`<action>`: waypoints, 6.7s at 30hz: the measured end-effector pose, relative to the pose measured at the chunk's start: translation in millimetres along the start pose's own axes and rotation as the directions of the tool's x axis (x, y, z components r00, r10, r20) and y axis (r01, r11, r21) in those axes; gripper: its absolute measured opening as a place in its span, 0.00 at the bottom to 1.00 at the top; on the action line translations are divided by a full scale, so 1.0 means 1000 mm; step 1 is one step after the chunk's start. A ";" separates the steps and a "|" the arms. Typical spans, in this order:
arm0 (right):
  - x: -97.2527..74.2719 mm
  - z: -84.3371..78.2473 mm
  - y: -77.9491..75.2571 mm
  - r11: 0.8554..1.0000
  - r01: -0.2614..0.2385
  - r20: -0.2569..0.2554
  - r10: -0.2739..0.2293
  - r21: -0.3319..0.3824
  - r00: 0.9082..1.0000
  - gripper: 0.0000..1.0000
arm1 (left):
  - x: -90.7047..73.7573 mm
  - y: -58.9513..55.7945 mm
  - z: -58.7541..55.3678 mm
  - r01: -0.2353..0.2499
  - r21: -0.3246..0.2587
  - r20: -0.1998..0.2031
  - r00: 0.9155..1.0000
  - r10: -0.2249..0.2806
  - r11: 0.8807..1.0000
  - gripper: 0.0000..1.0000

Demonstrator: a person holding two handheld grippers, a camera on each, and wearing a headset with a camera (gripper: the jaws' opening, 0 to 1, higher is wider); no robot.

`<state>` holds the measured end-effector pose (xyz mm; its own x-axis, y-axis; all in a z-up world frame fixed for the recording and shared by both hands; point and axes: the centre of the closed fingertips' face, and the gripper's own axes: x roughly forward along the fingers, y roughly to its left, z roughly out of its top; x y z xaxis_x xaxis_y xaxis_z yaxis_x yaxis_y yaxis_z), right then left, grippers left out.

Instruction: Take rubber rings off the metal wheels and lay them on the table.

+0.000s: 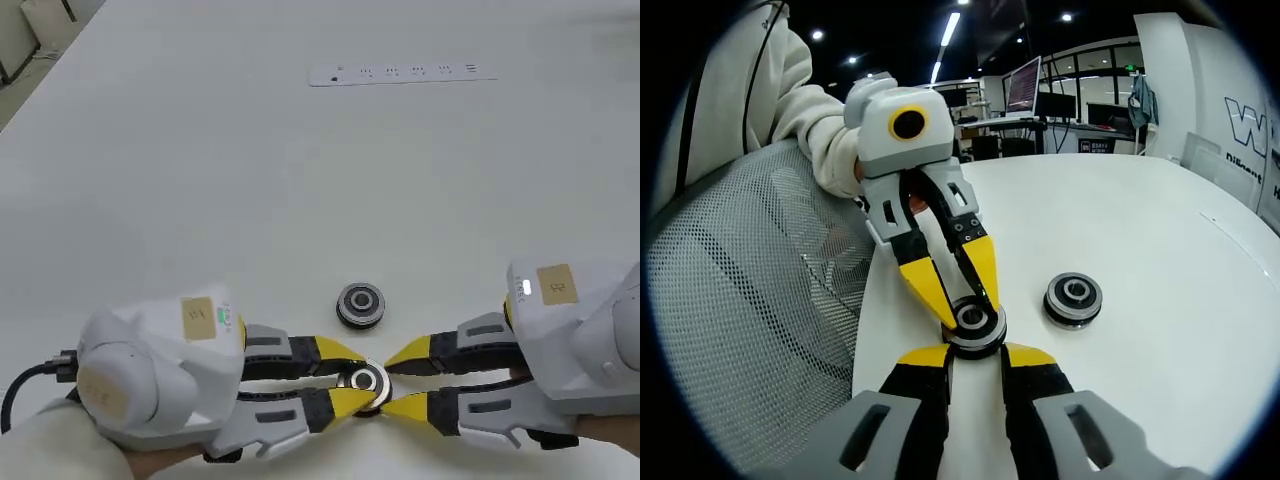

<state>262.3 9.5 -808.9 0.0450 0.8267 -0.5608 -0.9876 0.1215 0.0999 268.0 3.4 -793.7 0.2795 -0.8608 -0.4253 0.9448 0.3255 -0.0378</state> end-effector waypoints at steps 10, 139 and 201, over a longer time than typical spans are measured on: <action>0.000 -0.001 0.000 0.999 0.007 -0.019 -0.008 -0.037 1.000 0.13 | -0.003 0.002 -0.001 0.002 0.000 0.002 1.000 -0.002 1.000 0.14; -0.019 0.030 -0.008 0.835 -0.055 0.129 -0.020 0.547 0.991 0.00 | -0.052 0.011 0.039 -0.069 0.060 -0.032 0.997 0.071 0.996 0.54; 0.027 0.048 0.040 0.909 -0.005 0.020 -0.004 0.417 1.000 0.00 | -0.167 -0.002 0.009 -0.315 -0.081 -0.022 0.949 0.315 0.946 0.98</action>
<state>231.0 62.9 -780.5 0.0519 0.8371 -0.5446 -0.8347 0.3358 0.4365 220.9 142.6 -714.2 0.5586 -0.7058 -0.4356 0.7913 0.6109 0.0250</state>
